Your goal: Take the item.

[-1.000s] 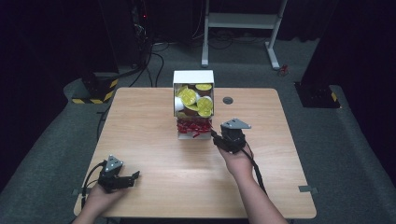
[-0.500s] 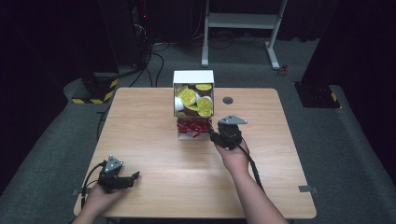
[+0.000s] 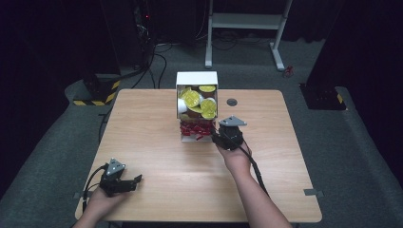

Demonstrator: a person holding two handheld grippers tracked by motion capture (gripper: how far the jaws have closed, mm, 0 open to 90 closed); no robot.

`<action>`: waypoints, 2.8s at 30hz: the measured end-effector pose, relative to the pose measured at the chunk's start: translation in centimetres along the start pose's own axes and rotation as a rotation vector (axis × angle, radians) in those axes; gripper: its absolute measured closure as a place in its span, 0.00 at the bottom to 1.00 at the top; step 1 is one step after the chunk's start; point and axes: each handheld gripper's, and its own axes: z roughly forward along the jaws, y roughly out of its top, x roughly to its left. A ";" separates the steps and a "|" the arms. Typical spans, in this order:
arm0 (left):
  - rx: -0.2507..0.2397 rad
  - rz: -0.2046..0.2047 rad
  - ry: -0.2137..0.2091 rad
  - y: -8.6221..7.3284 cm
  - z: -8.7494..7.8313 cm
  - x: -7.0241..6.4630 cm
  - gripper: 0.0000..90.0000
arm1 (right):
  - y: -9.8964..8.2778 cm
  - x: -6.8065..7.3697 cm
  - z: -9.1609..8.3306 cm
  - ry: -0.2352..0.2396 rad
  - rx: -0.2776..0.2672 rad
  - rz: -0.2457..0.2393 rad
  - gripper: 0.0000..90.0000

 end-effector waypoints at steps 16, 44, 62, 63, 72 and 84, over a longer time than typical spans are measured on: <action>-0.001 0.000 0.000 0.0 0.0 0.0 0.18 | 0.3 -0.2 1.0 -0.005 0.009 -0.002 0.76; -0.002 0.003 -0.003 -0.1 -0.1 0.0 0.18 | 0.6 -0.6 2.1 0.006 0.018 -0.010 0.87; -0.002 0.001 -0.003 -0.1 -0.1 -0.1 0.18 | 0.6 -0.8 2.0 0.018 0.020 -0.012 0.96; -0.002 0.001 -0.003 -0.1 -0.1 -0.1 0.18 | 0.6 -0.8 2.0 0.018 0.020 -0.012 0.96; -0.003 -0.006 -0.005 -0.1 -0.1 -0.1 0.18 | 0.2 -0.3 0.6 0.013 0.007 -0.034 0.97; -0.003 0.001 -0.003 -0.1 0.0 0.0 0.18 | -0.2 -0.4 -0.7 0.031 -0.008 -0.025 0.97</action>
